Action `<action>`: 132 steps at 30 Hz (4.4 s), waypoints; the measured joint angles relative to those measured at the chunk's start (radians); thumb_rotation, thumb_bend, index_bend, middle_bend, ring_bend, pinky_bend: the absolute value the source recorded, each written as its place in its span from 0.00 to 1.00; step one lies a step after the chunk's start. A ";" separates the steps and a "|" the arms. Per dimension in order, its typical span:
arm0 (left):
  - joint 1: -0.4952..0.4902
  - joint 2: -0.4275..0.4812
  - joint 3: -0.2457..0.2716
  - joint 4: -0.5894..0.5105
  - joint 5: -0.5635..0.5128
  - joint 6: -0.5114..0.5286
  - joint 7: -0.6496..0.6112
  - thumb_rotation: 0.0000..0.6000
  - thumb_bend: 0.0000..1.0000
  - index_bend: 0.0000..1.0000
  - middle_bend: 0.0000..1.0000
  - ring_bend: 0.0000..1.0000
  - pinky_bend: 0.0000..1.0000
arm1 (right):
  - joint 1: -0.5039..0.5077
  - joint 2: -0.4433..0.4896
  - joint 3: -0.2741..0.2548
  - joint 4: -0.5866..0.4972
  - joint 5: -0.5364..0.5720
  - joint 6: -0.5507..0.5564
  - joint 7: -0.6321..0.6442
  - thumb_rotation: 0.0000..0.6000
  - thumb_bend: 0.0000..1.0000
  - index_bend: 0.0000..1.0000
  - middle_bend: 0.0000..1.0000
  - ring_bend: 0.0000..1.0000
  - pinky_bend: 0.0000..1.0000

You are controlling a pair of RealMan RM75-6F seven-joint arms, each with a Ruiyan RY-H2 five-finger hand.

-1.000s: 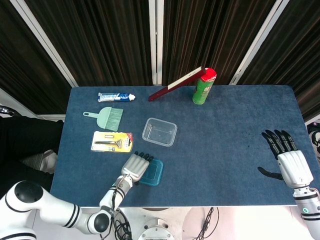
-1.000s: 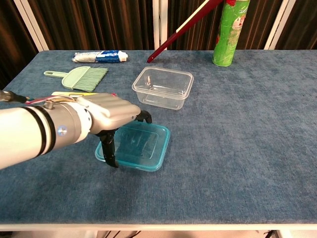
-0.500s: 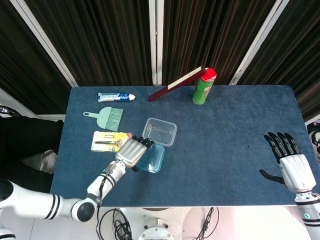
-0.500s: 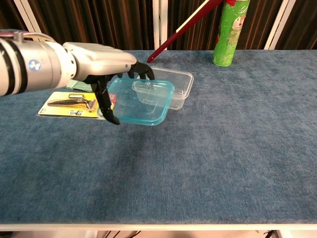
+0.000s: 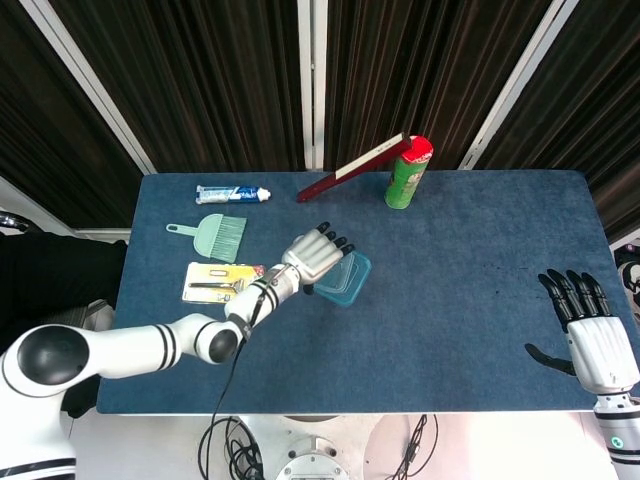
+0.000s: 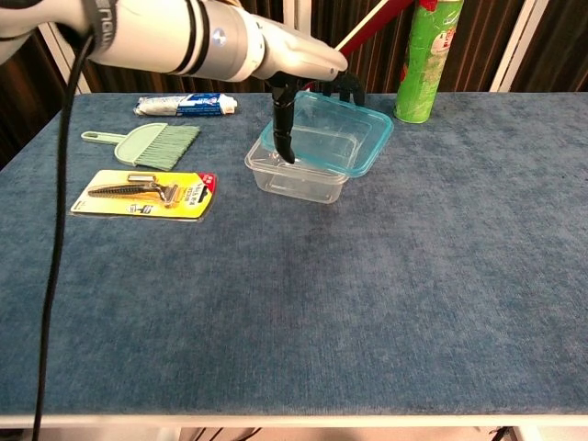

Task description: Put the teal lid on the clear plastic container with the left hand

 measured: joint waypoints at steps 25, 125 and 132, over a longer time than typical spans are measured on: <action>-0.249 -0.081 0.251 0.236 -0.278 -0.108 -0.183 1.00 0.23 0.30 0.25 0.12 0.06 | 0.000 0.005 0.019 0.002 0.016 -0.032 0.016 1.00 0.03 0.00 0.07 0.00 0.00; -0.147 0.011 0.300 -0.088 -0.347 0.187 -0.164 1.00 0.07 0.12 0.07 0.00 0.01 | -0.027 0.002 0.009 0.000 -0.051 0.006 0.031 1.00 0.03 0.00 0.07 0.00 0.00; -0.078 0.086 0.279 -0.261 -0.208 0.298 -0.181 1.00 0.07 0.13 0.08 0.00 0.02 | -0.037 0.002 0.003 0.013 -0.063 0.024 0.053 1.00 0.03 0.00 0.07 0.00 0.00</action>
